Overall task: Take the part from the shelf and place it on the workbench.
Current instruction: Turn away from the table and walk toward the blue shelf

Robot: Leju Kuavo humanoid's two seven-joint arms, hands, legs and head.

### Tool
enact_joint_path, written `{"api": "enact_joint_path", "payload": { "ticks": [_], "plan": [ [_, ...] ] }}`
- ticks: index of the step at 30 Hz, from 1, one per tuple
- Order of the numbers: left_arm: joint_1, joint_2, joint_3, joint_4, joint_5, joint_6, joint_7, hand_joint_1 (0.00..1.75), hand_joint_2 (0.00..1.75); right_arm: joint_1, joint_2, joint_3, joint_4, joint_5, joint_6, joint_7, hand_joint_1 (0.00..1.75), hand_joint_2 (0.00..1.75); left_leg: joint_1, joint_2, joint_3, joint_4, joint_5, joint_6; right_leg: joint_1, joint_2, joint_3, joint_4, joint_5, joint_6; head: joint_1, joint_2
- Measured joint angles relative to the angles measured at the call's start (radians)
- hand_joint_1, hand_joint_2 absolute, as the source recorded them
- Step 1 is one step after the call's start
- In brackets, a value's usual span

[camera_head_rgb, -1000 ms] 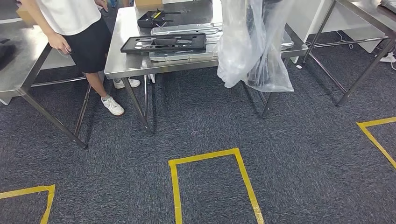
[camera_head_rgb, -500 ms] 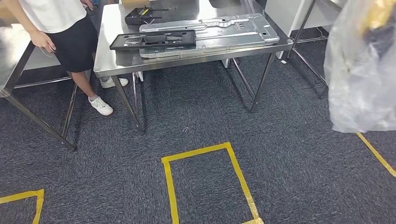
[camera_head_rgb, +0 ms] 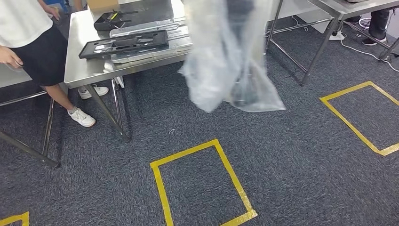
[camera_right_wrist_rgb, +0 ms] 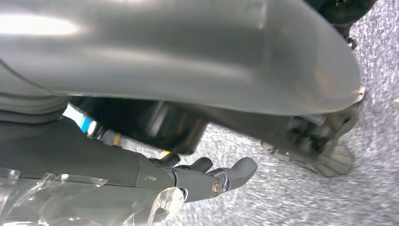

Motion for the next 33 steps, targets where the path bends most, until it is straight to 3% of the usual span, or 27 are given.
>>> {"api": "enact_joint_path", "payload": {
  "ticks": [3,4,5,6,7,9,11,13,15,17,19,20,21,22,24,26,28,30,31,33],
  "plan": [
    [0.003,0.0,-0.008,0.0,-0.003,0.0,0.009,0.0,0.0,-0.001,0.0,0.0,0.001,-0.006,0.0,0.002,0.0,0.0,0.006,-0.042,-0.096,0.213,-0.104,-0.011,-0.001,0.032,-0.006,0.0,0.005,-0.01,-0.002,0.0],
    [0.004,0.0,-0.01,0.0,-0.006,0.0,0.013,0.0,0.0,-0.001,0.0,0.0,0.001,-0.009,0.0,0.002,0.0,0.0,0.007,-0.046,-0.123,0.265,-0.117,-0.012,-0.001,0.045,-0.007,0.0,0.006,-0.012,-0.002,0.0],
    [0.004,-0.001,-0.012,0.0,-0.009,-0.001,0.016,0.0,0.0,0.0,0.0,0.0,0.001,-0.013,0.0,0.002,0.0,0.0,0.008,-0.048,-0.133,0.279,-0.11,-0.012,-0.002,0.059,-0.007,0.0,0.007,-0.012,-0.002,0.0],
    [0.004,-0.001,-0.013,0.0,-0.013,-0.002,0.018,0.0,0.0,0.0,0.0,0.0,0.001,-0.017,0.0,0.002,0.0,0.0,0.009,-0.051,-0.121,0.246,-0.081,-0.011,-0.002,0.072,-0.006,0.0,0.007,-0.012,-0.002,0.0],
    [0.003,-0.001,-0.015,0.0,-0.016,-0.002,0.021,0.0,0.0,0.0,0.0,0.0,0.001,-0.02,0.0,0.002,0.0,0.0,0.01,-0.061,-0.094,0.178,-0.038,-0.009,-0.002,0.086,-0.004,0.0,0.007,-0.012,-0.002,0.0],
    [0.002,-0.002,-0.018,0.0,-0.024,-0.002,0.027,0.0,0.0,-0.001,0.001,0.0,0.001,-0.028,0.0,0.002,0.0,0.0,0.013,-0.104,-0.032,0.027,0.033,0.001,-0.001,0.11,-0.004,0.001,0.009,-0.007,-0.002,0.0],
    [0.002,-0.003,-0.026,0.0,-0.032,-0.003,0.034,0.0,0.0,-0.002,0.002,-0.001,0.001,-0.036,0.002,0.003,0.0,0.0,0.012,-0.132,-0.011,-0.036,0.053,0.007,-0.001,0.131,-0.012,0.002,0.013,0.003,-0.002,0.0],
    [0.0,-0.004,-0.034,0.0,-0.038,-0.002,0.037,0.0,0.0,0.001,0.001,-0.003,0.002,-0.044,0.004,0.005,0.0,0.0,0.01,-0.119,-0.014,-0.041,0.056,0.013,-0.004,0.143,-0.021,0.001,0.018,0.017,-0.001,0.0],
    [-0.003,-0.008,-0.038,0.0,-0.041,-0.001,0.037,0.0,0.0,0.005,0.001,-0.004,0.004,-0.05,0.004,0.005,0.0,0.0,0.012,-0.1,-0.013,-0.05,0.065,0.024,-0.002,0.109,-0.035,0.026,0.0,0.025,0.001,0.0],
    [-0.003,-0.01,-0.041,0.0,-0.046,0.002,0.036,0.0,0.0,0.004,0.001,-0.005,0.005,-0.055,0.004,0.003,0.0,0.0,0.011,-0.076,-0.012,-0.054,0.069,0.033,0.001,0.055,-0.086,0.139,-0.065,0.028,0.006,0.0],
    [-0.001,-0.011,-0.045,0.001,-0.052,0.006,0.034,0.0,0.0,0.002,0.002,-0.005,0.005,-0.06,0.004,-0.001,0.0,0.0,0.007,-0.047,-0.013,-0.053,0.069,0.036,0.001,0.036,-0.151,0.291,-0.13,0.031,0.008,0.0],
    [-0.001,-0.011,-0.048,0.001,-0.054,0.007,0.033,0.0,0.0,0.002,0.002,-0.006,0.005,-0.062,0.004,-0.003,0.0,0.0,0.006,-0.034,-0.013,-0.053,0.069,0.036,0.0,0.034,-0.163,0.324,-0.137,0.033,0.009,0.0],
    [-0.001,-0.011,-0.052,0.001,-0.055,0.009,0.032,0.0,0.0,0.002,0.002,-0.006,0.006,-0.065,0.004,-0.006,0.0,0.0,0.006,-0.022,-0.013,-0.052,0.068,0.036,-0.001,0.031,-0.155,0.317,-0.127,0.034,0.009,0.0],
    [-0.002,-0.012,-0.056,0.0,-0.056,0.01,0.031,0.0,0.0,0.002,0.002,-0.006,0.006,-0.066,0.005,-0.007,0.0,0.0,0.006,-0.012,-0.012,-0.052,0.067,0.035,-0.003,0.026,-0.125,0.265,-0.099,0.036,0.009,0.0],
    [-0.004,-0.014,-0.061,0.0,-0.057,0.011,0.03,0.0,0.0,0.003,0.003,-0.006,0.007,-0.066,0.007,-0.007,0.0,0.0,0.005,0.005,-0.011,-0.046,0.063,0.028,-0.004,-0.009,-0.036,0.105,-0.039,0.039,0.01,0.0],
    [-0.007,-0.014,-0.064,0.001,-0.058,0.012,0.031,0.0,0.0,0.003,0.005,-0.007,0.007,-0.065,0.009,-0.006,0.0,0.0,0.0,0.017,-0.013,-0.037,0.057,0.018,-0.003,-0.03,0.007,0.018,-0.014,0.033,0.009,0.0],
    [-0.009,-0.013,-0.067,0.001,-0.059,0.012,0.033,0.0,0.0,0.005,0.007,-0.007,0.008,-0.066,0.012,-0.006,0.0,0.0,-0.001,0.03,-0.014,-0.033,0.056,0.011,0.001,-0.014,0.0,0.016,-0.013,0.019,0.007,0.0],
    [-0.013,-0.014,-0.072,0.001,-0.06,0.012,0.036,0.0,0.0,0.005,0.008,-0.007,0.009,-0.066,0.014,-0.006,0.0,0.0,0.005,0.022,-0.019,-0.016,0.04,0.002,0.002,0.003,-0.005,0.016,-0.008,0.006,0.006,0.0],
    [-0.014,-0.014,-0.075,0.001,-0.06,0.011,0.037,0.0,0.0,0.004,0.009,-0.008,0.009,-0.066,0.015,-0.006,0.0,0.0,0.007,0.006,-0.032,0.017,0.016,-0.002,0.001,0.011,-0.007,0.016,-0.005,0.0,0.006,0.0],
    [-0.013,-0.014,-0.081,0.001,-0.061,0.012,0.042,0.0,0.0,0.002,0.012,-0.008,0.01,-0.065,0.017,-0.005,0.0,0.0,0.01,-0.031,-0.087,0.146,-0.059,-0.009,0.0,0.031,-0.013,0.016,0.001,-0.01,0.004,0.0]
  ]
}}
